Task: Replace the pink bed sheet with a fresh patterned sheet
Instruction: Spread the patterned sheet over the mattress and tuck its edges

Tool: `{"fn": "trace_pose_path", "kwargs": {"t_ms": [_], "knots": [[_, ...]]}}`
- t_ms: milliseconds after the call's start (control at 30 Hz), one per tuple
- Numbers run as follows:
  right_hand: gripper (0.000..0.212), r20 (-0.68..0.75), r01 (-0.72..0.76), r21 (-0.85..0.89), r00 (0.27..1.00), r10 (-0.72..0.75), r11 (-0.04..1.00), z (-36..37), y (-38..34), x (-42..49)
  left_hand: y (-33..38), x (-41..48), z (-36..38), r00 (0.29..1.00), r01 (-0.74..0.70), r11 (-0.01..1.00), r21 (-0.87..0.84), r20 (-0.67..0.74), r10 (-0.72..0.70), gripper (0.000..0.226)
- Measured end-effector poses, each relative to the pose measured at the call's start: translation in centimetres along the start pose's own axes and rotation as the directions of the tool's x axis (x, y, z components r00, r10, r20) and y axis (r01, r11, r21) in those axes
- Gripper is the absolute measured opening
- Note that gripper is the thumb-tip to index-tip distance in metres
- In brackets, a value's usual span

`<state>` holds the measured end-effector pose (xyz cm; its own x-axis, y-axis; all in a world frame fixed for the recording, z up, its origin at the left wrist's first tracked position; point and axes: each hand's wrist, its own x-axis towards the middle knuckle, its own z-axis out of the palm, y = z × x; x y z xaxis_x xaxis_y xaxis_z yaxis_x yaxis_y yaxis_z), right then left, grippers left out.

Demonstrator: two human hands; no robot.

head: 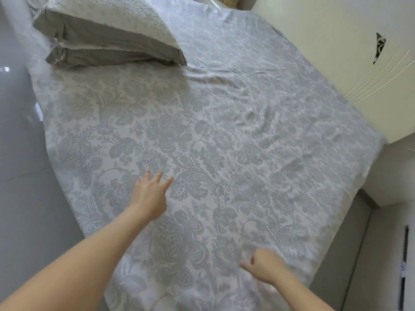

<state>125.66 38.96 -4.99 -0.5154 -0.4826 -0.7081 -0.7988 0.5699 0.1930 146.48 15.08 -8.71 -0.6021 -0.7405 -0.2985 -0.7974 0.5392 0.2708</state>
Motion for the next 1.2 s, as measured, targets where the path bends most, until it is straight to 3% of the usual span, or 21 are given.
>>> {"fn": "trace_pose_path", "kwargs": {"t_ms": [67, 133, 267, 433, 600, 733, 933, 1067, 1133, 1200], "knots": [[0.042, -0.173, 0.014, 0.094, 0.985, 0.002, 0.995, -3.9, -0.5, 2.2, 0.3, 1.6, -1.7, 1.0, -0.026, 0.999, -0.02, -0.005, 0.026, 0.059], [0.047, -0.259, 0.013, 0.202, 0.965, 0.04, 0.979, -7.5, -1.6, 4.6, 0.5, 4.3, -3.3, 0.999, -0.05, 0.999, 0.014, -0.022, 0.05, 0.056], [0.054, -0.315, 0.055, 0.369, 0.947, 0.069, 0.928, -14.4, -3.9, 11.3, 0.9, 11.2, -6.5, 0.997, -0.072, 0.997, 0.008, -0.028, 0.072, 0.054], [0.062, -0.33, 0.095, 0.453, 0.942, 0.067, 0.886, -20.1, -6.5, 19.7, 0.7, 21.7, -8.7, 0.991, -0.135, 0.991, 0.005, 0.002, 0.135, 0.055], [0.063, -0.299, 0.004, 0.432, 0.944, 0.139, 0.902, -28.0, -9.0, 28.8, 0.6, 34.6, -10.6, 0.976, -0.217, 0.974, 0.062, 0.034, 0.216, 0.056], [0.063, -0.367, -0.014, 0.255, 0.924, 0.11, 0.967, -32.6, -10.3, 34.9, 1.3, 42.8, -10.4, 0.975, -0.221, 0.965, 0.144, 0.024, 0.22, 0.058], [0.064, -0.562, 0.054, 0.098, 0.827, 0.01, 0.994, -39.2, -10.6, 45.4, 5.2, 54.2, -8.9, 0.963, -0.007, 0.993, 0.122, -0.266, 0.039, 0.062], [0.064, -0.619, 0.012, 0.097, 0.784, 0.051, 0.995, -39.1, -10.1, 52.3, 6.7, 58.3, -5.6, 0.932, -0.03, 0.979, 0.202, -0.349, 0.101, 0.066], [0.064, -0.663, 0.015, 0.149, 0.744, 0.089, 0.989, -38.2, -9.8, 54.4, 7.1, 60.0, -4.7, 0.927, -0.05, 0.972, 0.228, -0.353, 0.13, 0.065], [0.065, -0.653, 0.017, 0.141, 0.753, 0.08, 0.99, -37.8, -10.1, 54.7, 7.2, 60.5, -4.5, 0.94, -0.05, 0.968, 0.244, -0.315, 0.128, 0.064]]}}
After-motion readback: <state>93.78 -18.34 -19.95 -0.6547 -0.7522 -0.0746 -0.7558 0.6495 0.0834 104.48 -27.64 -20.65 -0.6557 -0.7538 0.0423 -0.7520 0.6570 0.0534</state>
